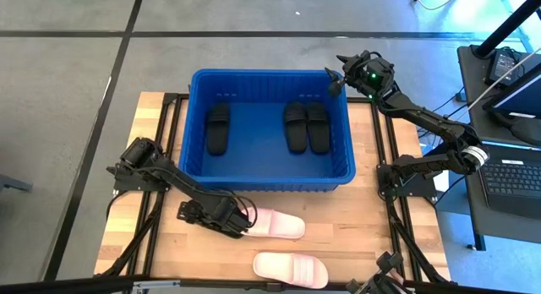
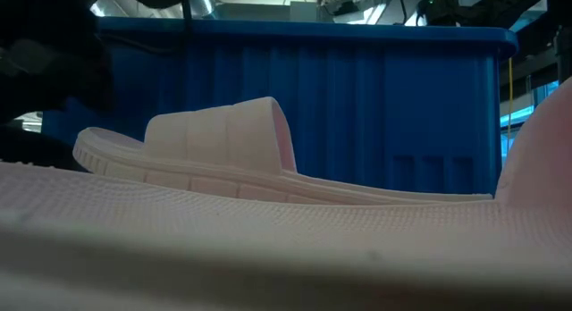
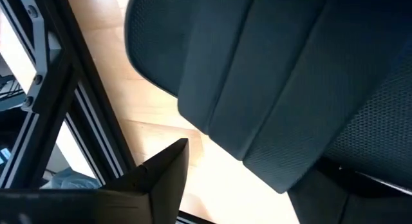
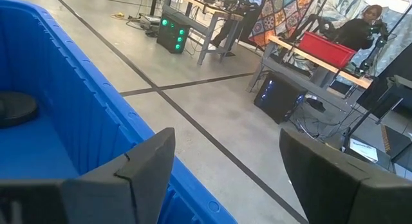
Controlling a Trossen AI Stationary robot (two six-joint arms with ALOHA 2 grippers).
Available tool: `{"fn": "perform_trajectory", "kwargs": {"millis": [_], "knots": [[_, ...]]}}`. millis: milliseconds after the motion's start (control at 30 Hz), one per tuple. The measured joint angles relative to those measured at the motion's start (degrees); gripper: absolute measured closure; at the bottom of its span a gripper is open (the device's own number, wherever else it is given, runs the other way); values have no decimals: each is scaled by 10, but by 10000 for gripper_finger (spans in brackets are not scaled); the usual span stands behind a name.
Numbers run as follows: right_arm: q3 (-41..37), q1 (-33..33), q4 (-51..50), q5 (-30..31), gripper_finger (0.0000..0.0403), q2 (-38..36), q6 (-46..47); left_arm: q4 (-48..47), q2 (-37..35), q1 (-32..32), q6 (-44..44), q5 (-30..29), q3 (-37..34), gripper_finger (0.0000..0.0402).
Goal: Pick and place slides into bin
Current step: Put the black slide into the blue container
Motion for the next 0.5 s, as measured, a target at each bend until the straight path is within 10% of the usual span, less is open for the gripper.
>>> {"fn": "perform_trajectory", "kwargs": {"millis": [500], "knots": [[0, 0, -2, 0, 124, 0, 0, 13, 0, 1, 0, 7, 0, 339]]}}
